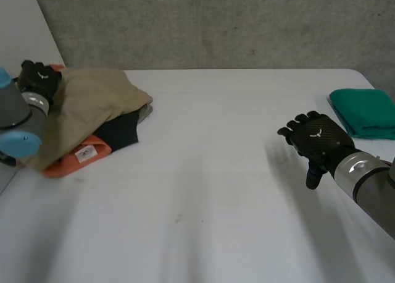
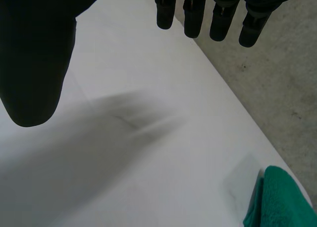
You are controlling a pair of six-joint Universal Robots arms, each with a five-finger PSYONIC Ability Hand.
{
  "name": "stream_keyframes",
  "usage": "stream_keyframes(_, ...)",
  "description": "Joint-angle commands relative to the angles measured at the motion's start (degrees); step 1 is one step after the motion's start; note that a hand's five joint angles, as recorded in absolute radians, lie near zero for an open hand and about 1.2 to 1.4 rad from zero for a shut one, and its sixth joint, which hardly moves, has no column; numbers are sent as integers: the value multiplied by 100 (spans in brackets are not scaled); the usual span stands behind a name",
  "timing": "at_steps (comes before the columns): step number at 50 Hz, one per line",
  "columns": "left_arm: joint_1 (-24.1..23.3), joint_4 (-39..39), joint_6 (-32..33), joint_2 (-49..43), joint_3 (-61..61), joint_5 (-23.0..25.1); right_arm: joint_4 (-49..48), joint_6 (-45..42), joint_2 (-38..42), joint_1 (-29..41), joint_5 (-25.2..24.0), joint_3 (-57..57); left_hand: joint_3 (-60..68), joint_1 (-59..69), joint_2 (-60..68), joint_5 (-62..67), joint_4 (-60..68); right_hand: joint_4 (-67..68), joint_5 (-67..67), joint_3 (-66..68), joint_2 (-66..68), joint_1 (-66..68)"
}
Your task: Fold the laundry.
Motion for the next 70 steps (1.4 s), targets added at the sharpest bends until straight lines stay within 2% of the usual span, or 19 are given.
stream_keyframes(1, -446, -91, -27, 566, -82, -128, -83, 3, -49, -63, 26, 196, 3928, 3586, 3905, 4224, 3905, -182, -267, -193, -207, -287)
stream_keyframes(8, -1361, -100, -563, 2116, -1031, -209, -109, 82, -181, -98, 52, 240, 3928, 3586, 3905, 4224, 3905, -182, -267, -193, -207, -287)
stream_keyframes(11, -1994, -161, -1151, 2679, -1348, -209, -101, 109, -233, -98, 52, 240, 3928, 3586, 3905, 4224, 3905, -182, -267, -193, -207, -287)
stream_keyframes(12, -2361, -266, -1561, 2898, -1540, -200, -92, 126, -277, -107, 61, 240, 3928, 3586, 3905, 4224, 3905, -182, -267, -193, -207, -287)
stream_keyframes(14, -2592, -407, -1828, 3022, -1647, -200, -101, 170, -304, -107, 61, 240, 3928, 3586, 3905, 4224, 3905, -182, -267, -193, -207, -287)
stream_keyframes(20, -3461, -1153, -2768, 2866, -1744, -252, -101, 398, -401, -125, 61, 214, 3928, 3586, 3905, 4224, 3905, -182, -267, -193, -207, -287)
stream_keyframes(26, -3920, -1304, -2937, 1811, -1586, -270, -101, 794, -401, -327, 52, 205, 3928, 3586, 3905, 4224, 3905, -182, -267, -193, -207, -287)
stream_keyframes(29, -4209, -1514, -2893, 1389, -1533, -279, -101, 987, -401, -432, 52, 214, -1168, -1510, -1191, -872, -1191, -182, -267, -193, -207, -287)
stream_keyframes(31, -4359, -1672, -2875, 1327, -1525, -296, -101, 1127, -401, -476, 52, 232, -2575, -2917, -2598, -2279, -2598, -182, -267, -193, -207, -287)
stream_keyframes(36, -4316, -1717, -2928, 1712, -1463, -288, -101, 1365, -410, -512, 70, 232, -2798, -3140, -2821, -2503, -2821, -182, -267, -193, -207, -287)
stream_keyframes(37, -4098, -1717, -2928, 2061, -1480, -270, -92, 1453, -410, -512, 78, 232, -2798, -3140, -2821, -2503, -2821, -182, -267, -193, -207, -287)
stream_keyframes(42, -3508, -1726, -2875, 2381, -1481, -209, -30, 1944, -410, -485, 105, 232, -2798, -3140, -2821, -2503, -2821, -182, -267, -193, -207, -287)
stream_keyframes(47, -3130, -1717, -2814, 2259, -1349, -182, 75, 2665, -348, -310, 131, 319, -2815, -3157, -2838, -2519, -2838, -182, -267, -193, -207, -287)
stream_keyframes(51, -2875, -1823, -2446, 1723, -1156, 160, 5, 3228, -155, 103, 114, 372, -2815, -3157, -2838, -2519, -2838, -182, -267, -193, -207, -287)
stream_keyframes(53, -2699, -1919, -2103, 1415, -1138, 511, -126, 3378, 178, 331, 149, 346, -2899, -3241, -2921, -2603, -2921, -182, -267, -193, -207, -287)
stream_keyframes(57, -2585, -2191, -1663, 950, -1085, 934, -495, 3378, 627, 595, 622, 267, -2933, -3275, -2955, -2637, -2955, -182, -267, -193, -207, -287)
stream_keyframes(63, -2628, -2517, -1469, 650, -1085, 969, -900, 2914, 839, 947, 1413, 179, -2782, -3124, -2805, -2487, -2805, -182, -267, -193, -207, -287)
stream_keyframes(66, -2628, -2508, -1557, 798, -1181, 969, -918, 2588, 839, 1027, 1502, 240, -2547, -2888, -2569, -2251, -2569, -182, -267, -193, -207, -287)
stream_keyframes(70, -2593, -2342, -1794, 1545, -1427, 925, -927, 2368, 716, 1035, 1502, 258, -2546, -2888, -2569, -2250, -2569, -182, -267, -193, -207, -287)
